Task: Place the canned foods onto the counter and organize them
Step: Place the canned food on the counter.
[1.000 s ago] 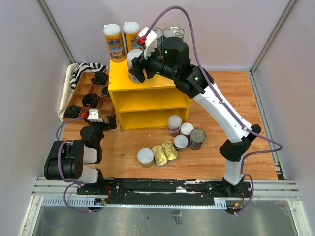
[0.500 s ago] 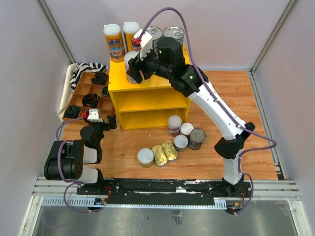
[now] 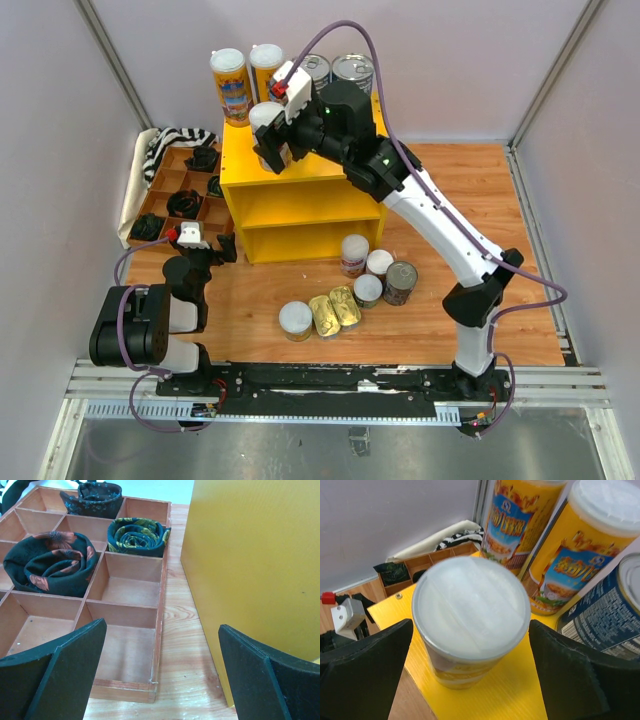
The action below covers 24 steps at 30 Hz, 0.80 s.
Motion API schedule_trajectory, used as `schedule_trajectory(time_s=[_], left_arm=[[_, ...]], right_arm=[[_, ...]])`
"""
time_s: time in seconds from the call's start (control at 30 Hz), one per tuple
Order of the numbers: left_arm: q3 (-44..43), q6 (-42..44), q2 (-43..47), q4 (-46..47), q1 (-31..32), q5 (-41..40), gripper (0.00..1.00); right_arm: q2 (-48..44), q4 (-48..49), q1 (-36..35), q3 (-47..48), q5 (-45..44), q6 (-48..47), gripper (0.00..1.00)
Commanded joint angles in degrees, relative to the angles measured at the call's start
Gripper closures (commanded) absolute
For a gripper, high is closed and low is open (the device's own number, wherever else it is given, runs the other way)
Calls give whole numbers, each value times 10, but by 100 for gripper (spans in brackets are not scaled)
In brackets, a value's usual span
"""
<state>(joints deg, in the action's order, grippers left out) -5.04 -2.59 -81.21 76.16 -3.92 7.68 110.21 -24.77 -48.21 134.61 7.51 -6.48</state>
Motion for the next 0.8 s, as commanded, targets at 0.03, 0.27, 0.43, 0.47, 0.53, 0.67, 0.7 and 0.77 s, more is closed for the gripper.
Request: schedule_trajectory(time_s=[0.03,0.27,0.43,0.47,0.53,0.67,0.7,0.77], left_arm=[[-6,7,-4,10,3,3,0],[-6,7,-3,10,3,3,0],[-6,7,-3,10,3,3,0],[-6,7,-3,9,3,3,0],[-6,7,-3,9,3,3,0],[-7,7,-4,10,3,4,0],[-6,7,-4,10,3,4,0],[-6,7,-4,10,2,3,0]], right_arm=[[-69,74,3,-107,-32,-3,1],[-146,169,7,-265,-48,1,1],[-143,170,8,-280,-32,1,16],[-141,169,8,-278,-29,1,21],[-134,169,8,-271,-23,1,29],[-113,163,9,-249,-14,1,49],[-108,162,8,-244,-12,1,51],[-97,163,10,-236,-10,2,53]])
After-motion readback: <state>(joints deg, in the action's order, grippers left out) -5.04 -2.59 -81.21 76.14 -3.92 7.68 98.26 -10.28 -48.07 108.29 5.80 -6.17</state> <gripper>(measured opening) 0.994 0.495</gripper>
